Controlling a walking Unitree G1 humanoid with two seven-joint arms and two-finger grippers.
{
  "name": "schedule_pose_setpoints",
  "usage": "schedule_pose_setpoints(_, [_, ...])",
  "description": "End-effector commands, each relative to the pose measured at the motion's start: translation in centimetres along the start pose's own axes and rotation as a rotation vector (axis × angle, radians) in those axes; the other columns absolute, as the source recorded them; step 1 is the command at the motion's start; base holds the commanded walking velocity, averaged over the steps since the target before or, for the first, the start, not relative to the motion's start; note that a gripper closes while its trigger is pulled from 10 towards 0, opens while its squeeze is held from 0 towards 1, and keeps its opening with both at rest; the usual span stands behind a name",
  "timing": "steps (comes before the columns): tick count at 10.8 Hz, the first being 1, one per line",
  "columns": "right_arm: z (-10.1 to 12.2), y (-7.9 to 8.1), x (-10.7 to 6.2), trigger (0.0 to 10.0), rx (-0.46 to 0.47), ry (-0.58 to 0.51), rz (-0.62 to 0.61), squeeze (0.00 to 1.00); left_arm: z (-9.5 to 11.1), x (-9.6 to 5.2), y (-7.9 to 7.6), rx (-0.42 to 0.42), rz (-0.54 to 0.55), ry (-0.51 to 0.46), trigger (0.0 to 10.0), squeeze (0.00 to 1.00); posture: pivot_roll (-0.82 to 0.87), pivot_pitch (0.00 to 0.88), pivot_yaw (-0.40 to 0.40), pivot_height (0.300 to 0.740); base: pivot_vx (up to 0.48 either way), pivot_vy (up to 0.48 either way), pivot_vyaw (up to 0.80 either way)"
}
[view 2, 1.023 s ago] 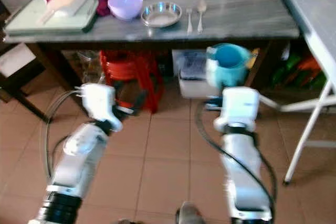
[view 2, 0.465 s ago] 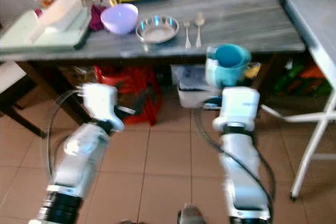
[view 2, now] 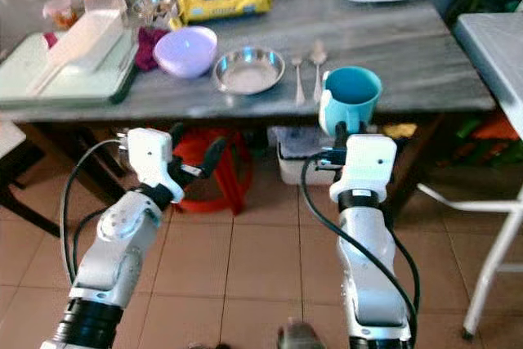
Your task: Setting the table
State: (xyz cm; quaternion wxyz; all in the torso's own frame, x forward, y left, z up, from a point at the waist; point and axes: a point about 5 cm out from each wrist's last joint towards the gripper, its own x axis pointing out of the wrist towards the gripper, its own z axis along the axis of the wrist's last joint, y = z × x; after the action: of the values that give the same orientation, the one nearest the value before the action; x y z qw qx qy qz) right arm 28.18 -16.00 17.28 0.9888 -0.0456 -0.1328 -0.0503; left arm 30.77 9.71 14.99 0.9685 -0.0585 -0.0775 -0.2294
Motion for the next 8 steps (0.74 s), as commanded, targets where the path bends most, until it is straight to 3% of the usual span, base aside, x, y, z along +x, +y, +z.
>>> schedule_pose_setpoints(1, [0.15,-0.34,-0.05,10.0,0.005,-0.008,-0.018,0.0,0.03,0.0,-0.28,0.003,-0.011,0.002,10.0,0.0,-0.17,0.157,0.076,0.74,0.379,0.0,0.0])
schedule_pose_setpoints(4, [0.17,-0.26,-0.02,10.0,0.007,-0.012,-0.013,0.0,-0.01,-0.07,-0.26,0.004,-0.008,0.004,10.0,0.0,-0.17,0.155,0.074,0.74,0.381,0.0,-0.61])
schedule_pose_setpoints(7, [0.27,-0.26,0.09,10.0,-0.018,-0.02,-0.004,0.0,-0.03,-0.06,-0.34,0.004,-0.009,0.003,10.0,0.0,-0.17,0.153,0.072,0.74,0.382,0.0,0.0])
schedule_pose_setpoints(8, [0.34,-0.19,0.04,10.0,-0.03,-0.027,0.006,0.0,-0.02,-0.06,-0.37,0.004,-0.01,0.003,10.0,0.0,-0.17,0.153,0.07,0.74,0.379,0.0,0.63])
